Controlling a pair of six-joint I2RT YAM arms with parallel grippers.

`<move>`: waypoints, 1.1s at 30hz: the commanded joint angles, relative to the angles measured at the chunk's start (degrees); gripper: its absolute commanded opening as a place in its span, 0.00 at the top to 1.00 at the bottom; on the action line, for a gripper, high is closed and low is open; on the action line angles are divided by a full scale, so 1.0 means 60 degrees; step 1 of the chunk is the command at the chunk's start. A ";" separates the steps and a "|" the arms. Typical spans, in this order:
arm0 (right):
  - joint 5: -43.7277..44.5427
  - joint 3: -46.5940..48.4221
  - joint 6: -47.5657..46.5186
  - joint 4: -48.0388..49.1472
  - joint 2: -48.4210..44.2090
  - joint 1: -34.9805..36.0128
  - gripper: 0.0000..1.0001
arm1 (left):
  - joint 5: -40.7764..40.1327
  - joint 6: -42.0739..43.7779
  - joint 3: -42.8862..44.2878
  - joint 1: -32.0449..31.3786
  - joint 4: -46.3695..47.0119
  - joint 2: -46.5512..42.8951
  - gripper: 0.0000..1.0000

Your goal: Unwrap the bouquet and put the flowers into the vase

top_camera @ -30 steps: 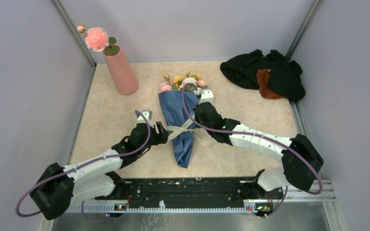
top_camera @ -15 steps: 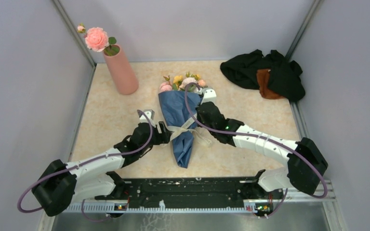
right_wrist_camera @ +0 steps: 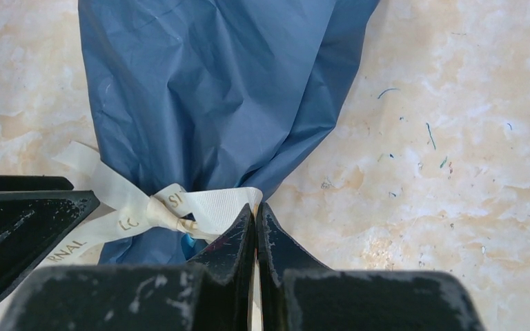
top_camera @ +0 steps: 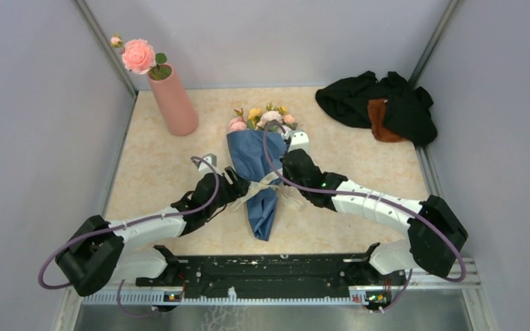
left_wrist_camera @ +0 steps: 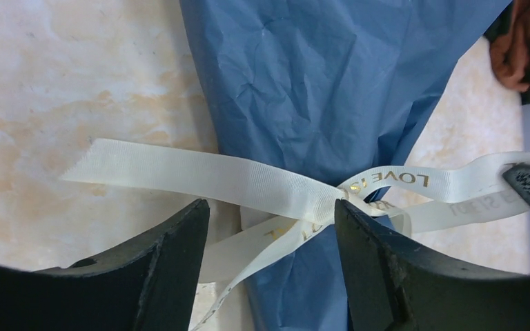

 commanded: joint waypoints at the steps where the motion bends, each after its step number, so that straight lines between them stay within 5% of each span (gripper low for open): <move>1: 0.0065 -0.0043 -0.0068 0.0280 -0.0137 -0.0050 1.00 | 0.0239 -0.1807 -0.0448 -0.0091 0.1249 0.0123 0.28; 9: 0.0141 -0.0152 -0.0121 0.0294 -0.0268 -0.0049 1.00 | 0.0057 -0.1992 -0.0523 -0.0161 0.1328 0.0308 0.38; 21: 0.0141 -0.0183 -0.0098 0.0213 -0.0356 -0.0046 1.00 | -0.0092 -0.1997 -0.0928 -0.0176 0.1899 0.0376 0.71; 33: 0.0233 -0.0289 -0.0192 0.0064 -0.0543 -0.0042 1.00 | -0.0247 -0.1861 -0.1117 -0.0177 0.2870 0.0796 0.65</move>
